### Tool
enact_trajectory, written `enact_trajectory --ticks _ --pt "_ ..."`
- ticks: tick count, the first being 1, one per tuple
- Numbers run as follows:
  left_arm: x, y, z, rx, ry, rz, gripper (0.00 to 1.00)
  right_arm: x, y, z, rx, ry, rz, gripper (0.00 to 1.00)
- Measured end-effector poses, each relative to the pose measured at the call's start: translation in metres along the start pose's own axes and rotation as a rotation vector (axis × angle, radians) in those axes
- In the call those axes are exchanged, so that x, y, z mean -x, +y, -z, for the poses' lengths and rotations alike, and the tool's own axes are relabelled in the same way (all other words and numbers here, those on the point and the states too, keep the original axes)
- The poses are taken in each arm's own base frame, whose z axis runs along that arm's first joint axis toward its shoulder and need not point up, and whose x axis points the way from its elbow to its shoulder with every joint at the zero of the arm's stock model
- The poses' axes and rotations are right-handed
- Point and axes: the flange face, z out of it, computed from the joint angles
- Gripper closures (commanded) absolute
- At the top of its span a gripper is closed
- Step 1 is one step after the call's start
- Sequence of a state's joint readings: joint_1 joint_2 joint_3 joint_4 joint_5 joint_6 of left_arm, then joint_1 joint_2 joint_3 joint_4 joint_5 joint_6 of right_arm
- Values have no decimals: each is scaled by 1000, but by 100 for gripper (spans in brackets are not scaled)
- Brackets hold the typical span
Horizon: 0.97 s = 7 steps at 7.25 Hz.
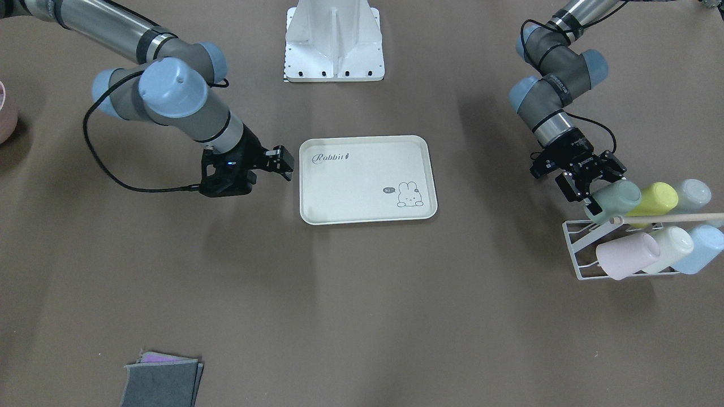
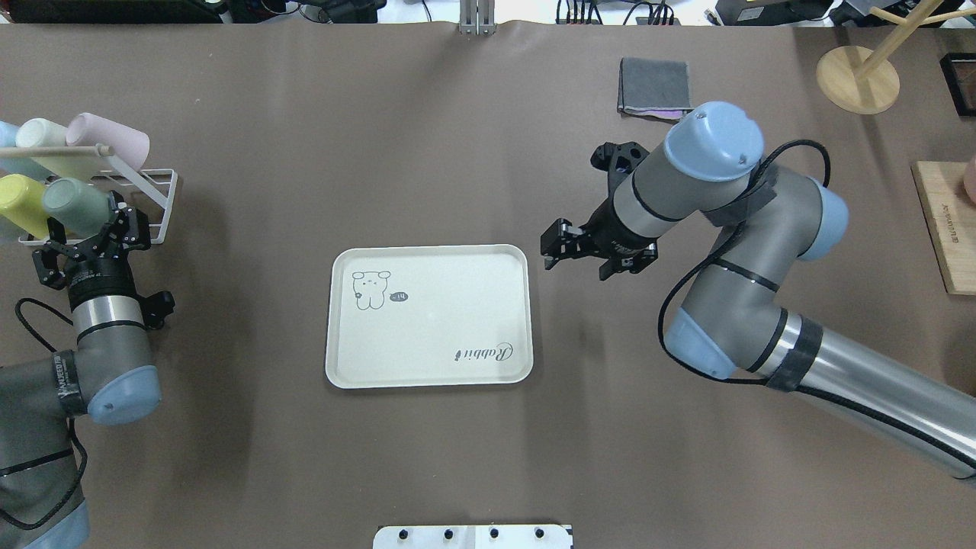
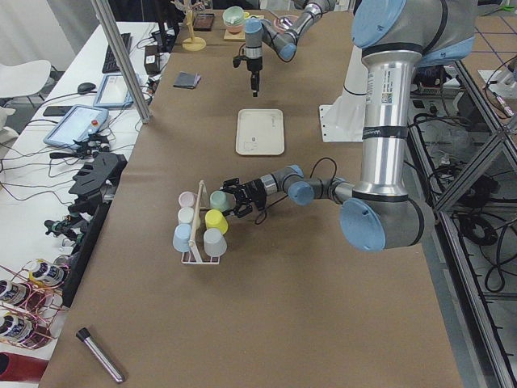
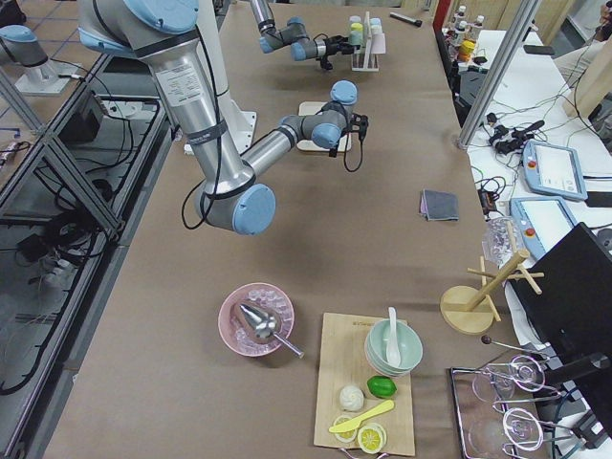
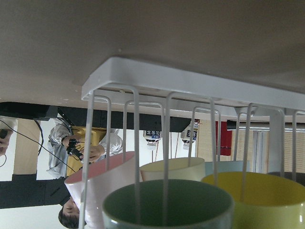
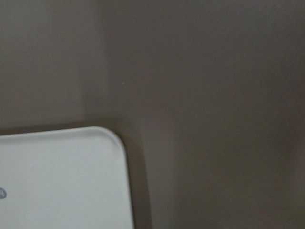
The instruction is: Pick up and place green cup on tray
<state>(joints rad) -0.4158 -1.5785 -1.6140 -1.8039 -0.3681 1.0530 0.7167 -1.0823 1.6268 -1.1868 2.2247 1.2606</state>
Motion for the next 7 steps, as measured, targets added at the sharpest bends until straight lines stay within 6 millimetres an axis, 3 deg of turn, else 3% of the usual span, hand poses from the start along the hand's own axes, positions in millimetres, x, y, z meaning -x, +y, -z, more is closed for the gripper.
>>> enact_trajectory --ticks 1,2,4,6,7 --pt "0 1 -2 3 3 3 2 -37 -19 23 -1 4 26 0" --pt "1 2 -4 5 6 6 2 -86 -30 45 -9 21 86 0" --pt "8 -1 -9 10 12 12 12 -182 -39 87 -4 40 149 1" --pt "12 -5 -15 15 17 18 44 -283 -49 141 -40 63 204 1" --pt "12 -5 -17 17 19 20 55 -329 -44 162 -60 85 188 1"
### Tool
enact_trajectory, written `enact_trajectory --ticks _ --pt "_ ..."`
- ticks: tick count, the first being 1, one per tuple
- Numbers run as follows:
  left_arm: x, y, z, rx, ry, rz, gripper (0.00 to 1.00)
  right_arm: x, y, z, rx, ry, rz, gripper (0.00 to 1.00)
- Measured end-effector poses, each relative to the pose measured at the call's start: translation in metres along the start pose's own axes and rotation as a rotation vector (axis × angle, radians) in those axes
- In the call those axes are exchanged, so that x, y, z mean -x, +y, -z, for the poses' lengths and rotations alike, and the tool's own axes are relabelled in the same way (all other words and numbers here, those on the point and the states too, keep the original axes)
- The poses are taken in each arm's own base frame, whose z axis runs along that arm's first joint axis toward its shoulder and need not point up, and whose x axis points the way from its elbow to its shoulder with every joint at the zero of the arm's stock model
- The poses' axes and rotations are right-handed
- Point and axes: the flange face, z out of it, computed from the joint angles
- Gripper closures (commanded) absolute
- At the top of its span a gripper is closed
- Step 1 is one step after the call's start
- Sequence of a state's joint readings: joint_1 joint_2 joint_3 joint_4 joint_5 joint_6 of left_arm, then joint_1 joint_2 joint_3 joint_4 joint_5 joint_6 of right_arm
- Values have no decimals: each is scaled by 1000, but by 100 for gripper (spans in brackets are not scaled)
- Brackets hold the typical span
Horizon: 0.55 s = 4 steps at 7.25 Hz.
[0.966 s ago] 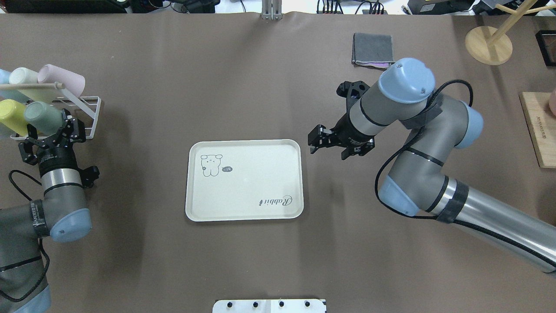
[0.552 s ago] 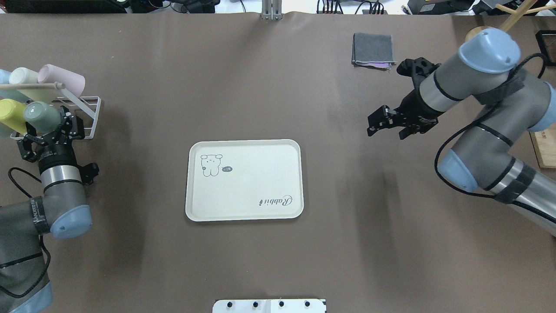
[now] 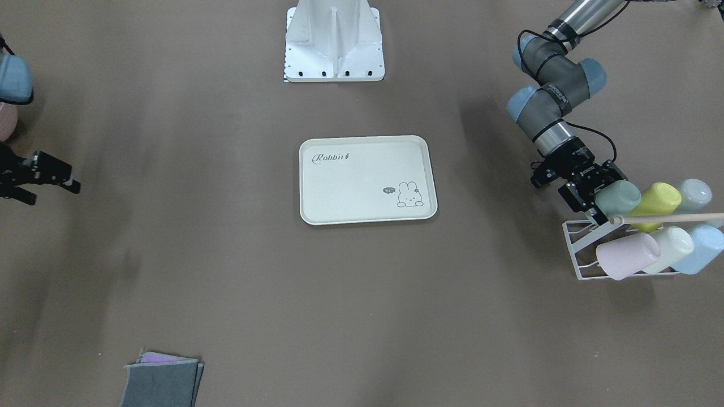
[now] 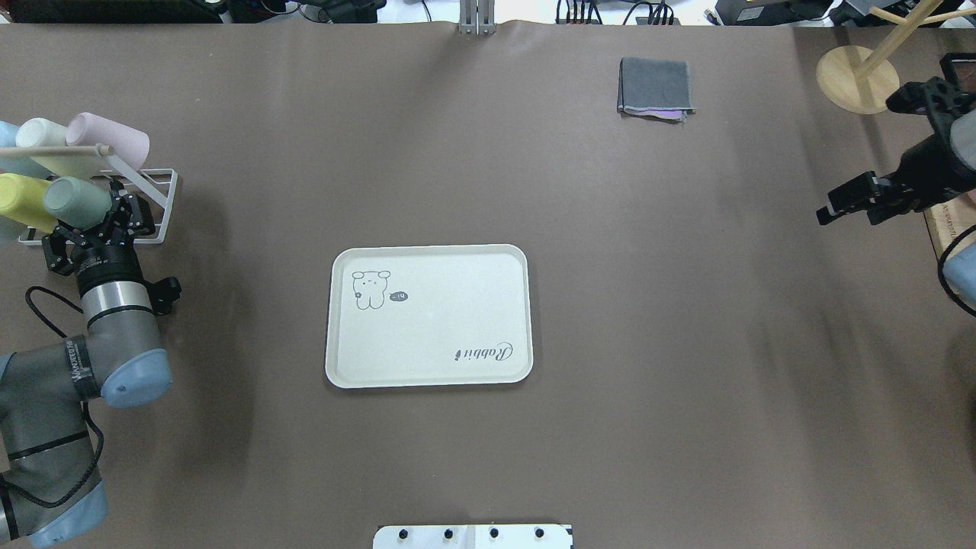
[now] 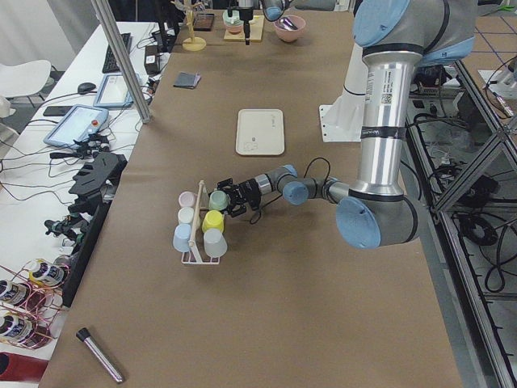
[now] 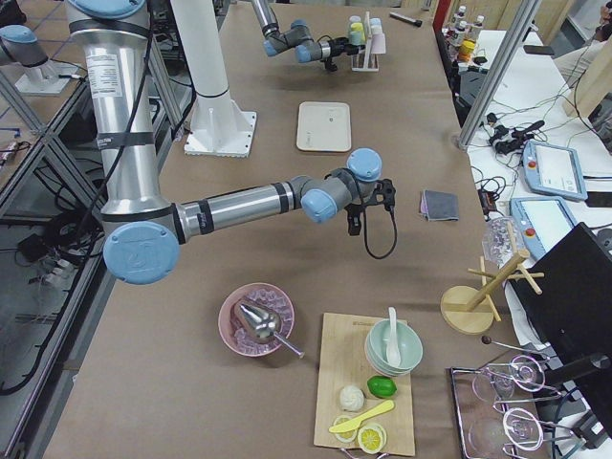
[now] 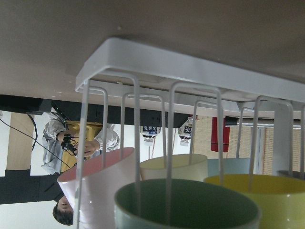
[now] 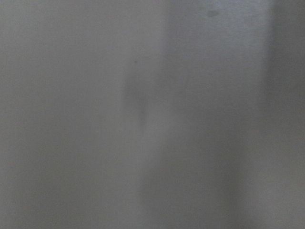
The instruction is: Pick up and place green cup on tray
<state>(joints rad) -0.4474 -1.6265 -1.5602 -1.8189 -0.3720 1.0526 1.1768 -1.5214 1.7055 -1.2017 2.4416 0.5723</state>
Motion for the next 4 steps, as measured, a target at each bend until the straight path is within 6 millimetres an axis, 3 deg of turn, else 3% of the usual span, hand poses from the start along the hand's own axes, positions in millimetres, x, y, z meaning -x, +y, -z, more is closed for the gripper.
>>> enact_trajectory --ticks 2,4 --pt "-1 1 -2 -1 4 0 67 -67 17 21 1 89 -93 1" --pt "1 11 -2 1 2 14 75 -115 24 47 53 168 -139 1"
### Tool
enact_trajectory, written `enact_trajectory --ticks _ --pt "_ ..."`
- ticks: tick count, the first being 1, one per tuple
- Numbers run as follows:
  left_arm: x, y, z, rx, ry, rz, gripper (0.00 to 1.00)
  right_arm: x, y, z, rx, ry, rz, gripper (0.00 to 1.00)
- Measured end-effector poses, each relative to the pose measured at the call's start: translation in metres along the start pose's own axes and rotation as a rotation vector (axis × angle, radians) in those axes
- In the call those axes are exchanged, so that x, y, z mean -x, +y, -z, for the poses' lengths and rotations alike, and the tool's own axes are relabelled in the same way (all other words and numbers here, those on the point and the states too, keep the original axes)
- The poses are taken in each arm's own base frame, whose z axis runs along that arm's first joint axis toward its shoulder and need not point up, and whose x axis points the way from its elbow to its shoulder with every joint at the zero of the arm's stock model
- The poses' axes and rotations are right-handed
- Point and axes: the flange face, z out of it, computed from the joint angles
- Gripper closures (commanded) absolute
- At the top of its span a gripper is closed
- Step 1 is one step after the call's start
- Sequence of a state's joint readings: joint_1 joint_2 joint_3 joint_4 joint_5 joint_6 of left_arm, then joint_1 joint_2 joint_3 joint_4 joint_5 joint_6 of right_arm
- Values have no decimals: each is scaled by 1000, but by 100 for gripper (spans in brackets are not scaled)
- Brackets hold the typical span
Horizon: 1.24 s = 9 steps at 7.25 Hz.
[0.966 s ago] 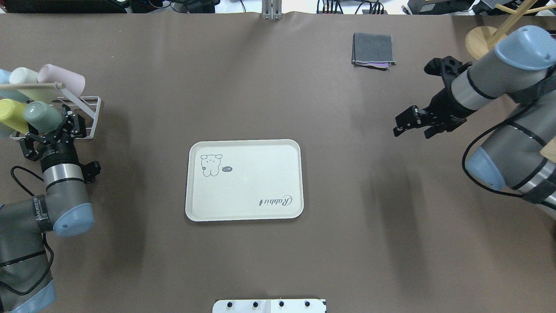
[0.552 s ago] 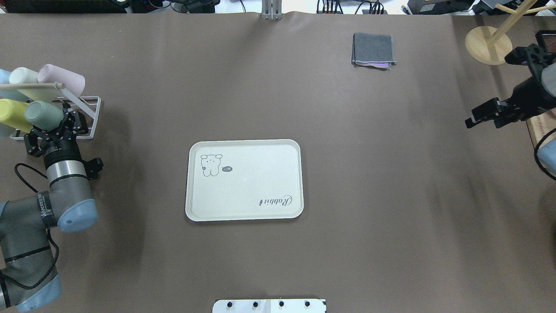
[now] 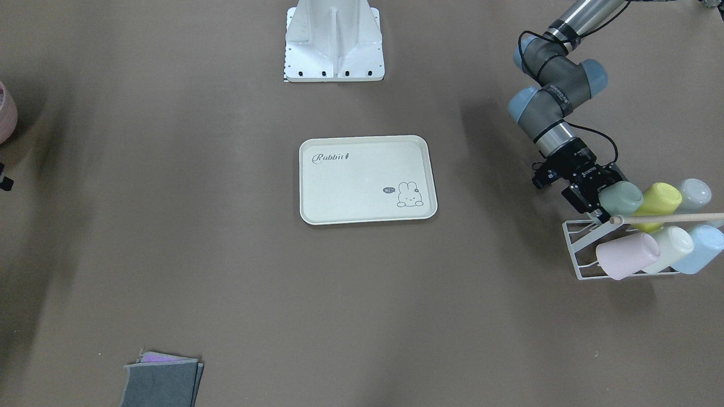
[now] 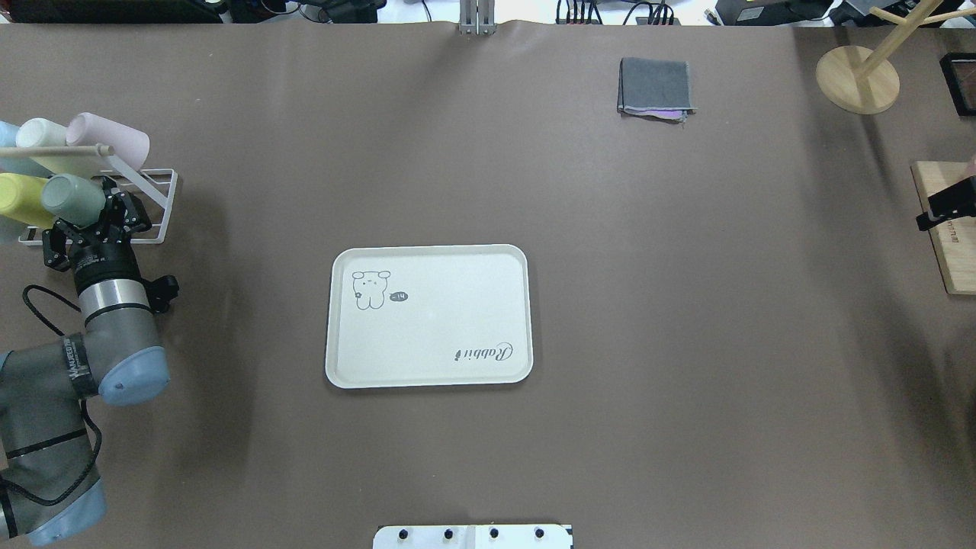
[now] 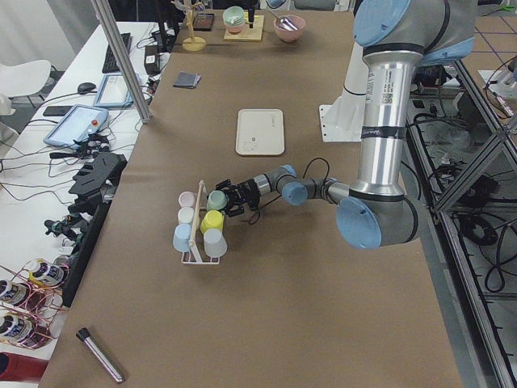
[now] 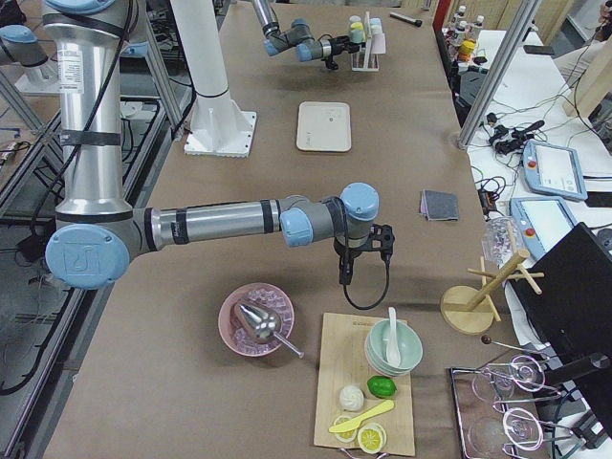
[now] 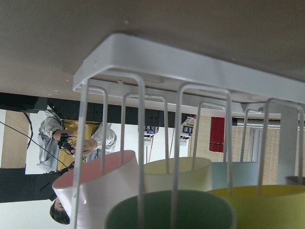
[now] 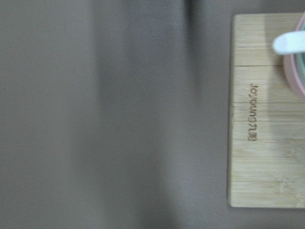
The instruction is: Pick up and place green cup on tray
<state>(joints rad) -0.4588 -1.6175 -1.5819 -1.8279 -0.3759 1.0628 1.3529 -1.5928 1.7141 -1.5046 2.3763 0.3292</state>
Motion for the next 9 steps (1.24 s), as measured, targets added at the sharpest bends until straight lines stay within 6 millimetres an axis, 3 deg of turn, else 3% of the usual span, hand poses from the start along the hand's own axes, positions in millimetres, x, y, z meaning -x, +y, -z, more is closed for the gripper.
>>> enact_trajectory --ticks 2,4,6,9 --pt "-2 20 4 6 -10 5 75 -35 2 19 53 18 -25 1" --pt "-5 35 8 8 -17 10 75 -57 9 29 63 16 -54 1" --pt "-6 53 14 11 -39 8 76 -71 12 36 54 23 -80 0" --pt "-18 102 27 20 -131 -21 77 -85 16 41 46 25 -115 0"
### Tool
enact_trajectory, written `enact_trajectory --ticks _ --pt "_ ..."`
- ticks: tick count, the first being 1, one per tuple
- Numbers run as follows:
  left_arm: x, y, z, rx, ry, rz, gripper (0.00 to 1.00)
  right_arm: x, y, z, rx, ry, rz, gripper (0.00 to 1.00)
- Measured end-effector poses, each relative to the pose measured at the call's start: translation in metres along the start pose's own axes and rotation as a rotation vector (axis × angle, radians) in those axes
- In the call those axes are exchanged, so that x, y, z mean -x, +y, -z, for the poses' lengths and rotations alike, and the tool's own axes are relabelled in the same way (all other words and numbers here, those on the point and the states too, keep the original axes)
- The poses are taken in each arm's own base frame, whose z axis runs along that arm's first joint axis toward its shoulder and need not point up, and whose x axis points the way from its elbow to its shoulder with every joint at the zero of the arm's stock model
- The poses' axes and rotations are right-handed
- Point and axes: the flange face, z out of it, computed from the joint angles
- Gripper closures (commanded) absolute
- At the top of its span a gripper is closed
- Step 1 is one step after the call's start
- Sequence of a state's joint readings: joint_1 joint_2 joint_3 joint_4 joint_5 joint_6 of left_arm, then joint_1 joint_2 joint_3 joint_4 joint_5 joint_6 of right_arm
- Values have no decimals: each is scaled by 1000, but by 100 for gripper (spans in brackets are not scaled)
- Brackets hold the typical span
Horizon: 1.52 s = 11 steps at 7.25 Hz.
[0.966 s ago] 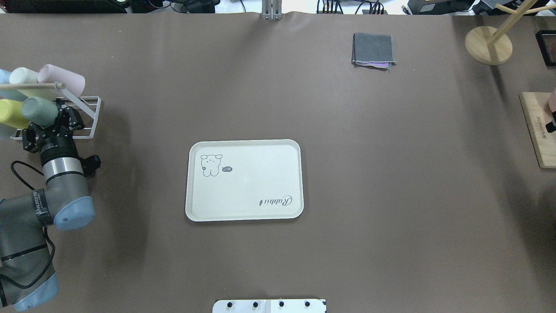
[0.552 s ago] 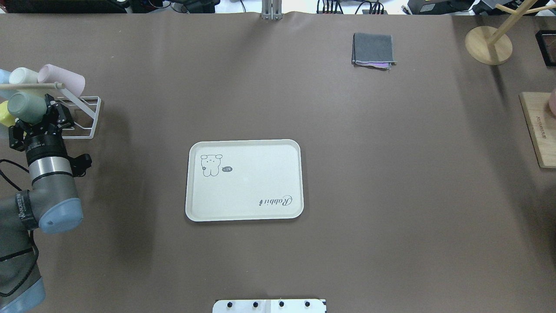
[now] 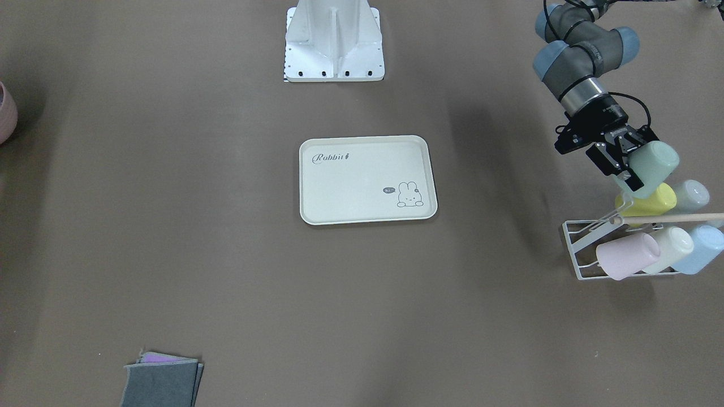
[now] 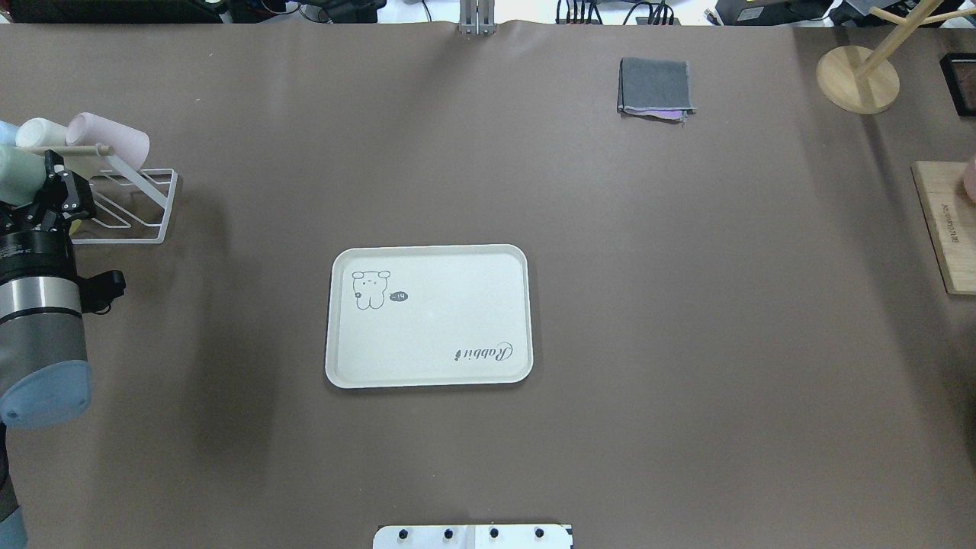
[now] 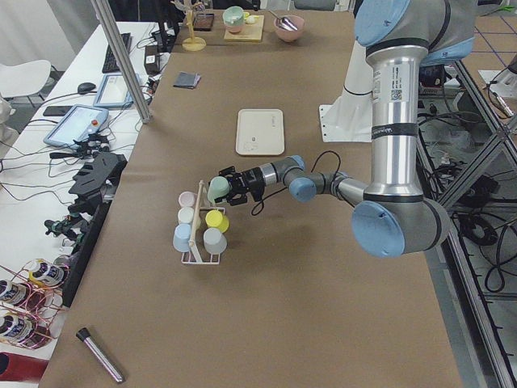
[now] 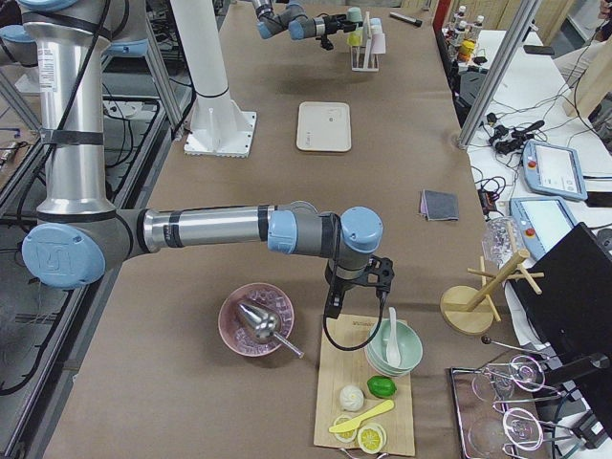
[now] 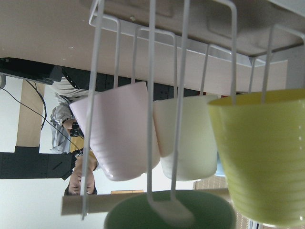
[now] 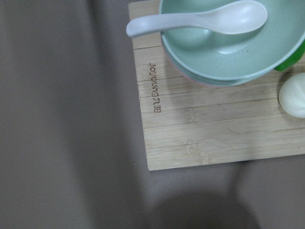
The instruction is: Pick up and place green cup on tray
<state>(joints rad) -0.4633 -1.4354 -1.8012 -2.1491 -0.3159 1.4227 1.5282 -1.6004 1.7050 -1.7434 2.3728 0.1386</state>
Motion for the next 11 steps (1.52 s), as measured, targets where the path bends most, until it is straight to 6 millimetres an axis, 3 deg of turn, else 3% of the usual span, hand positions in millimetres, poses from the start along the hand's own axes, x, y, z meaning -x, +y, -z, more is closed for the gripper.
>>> enact_trajectory --ticks 2,4,8,9,11 --pt "5 27 10 -50 -88 129 81 -7 4 -3 4 0 -11 0" --pt "24 36 18 -176 -160 411 86 -15 10 -6 8 1 -20 0" --pt "96 21 37 -629 -66 1225 93 -20 14 -9 14 3 -37 0" --pt "112 16 43 -740 -3 1381 100 -21 14 -10 16 4 -40 0" --pt "138 8 57 -953 157 1643 100 -23 13 -12 21 2 -48 0"
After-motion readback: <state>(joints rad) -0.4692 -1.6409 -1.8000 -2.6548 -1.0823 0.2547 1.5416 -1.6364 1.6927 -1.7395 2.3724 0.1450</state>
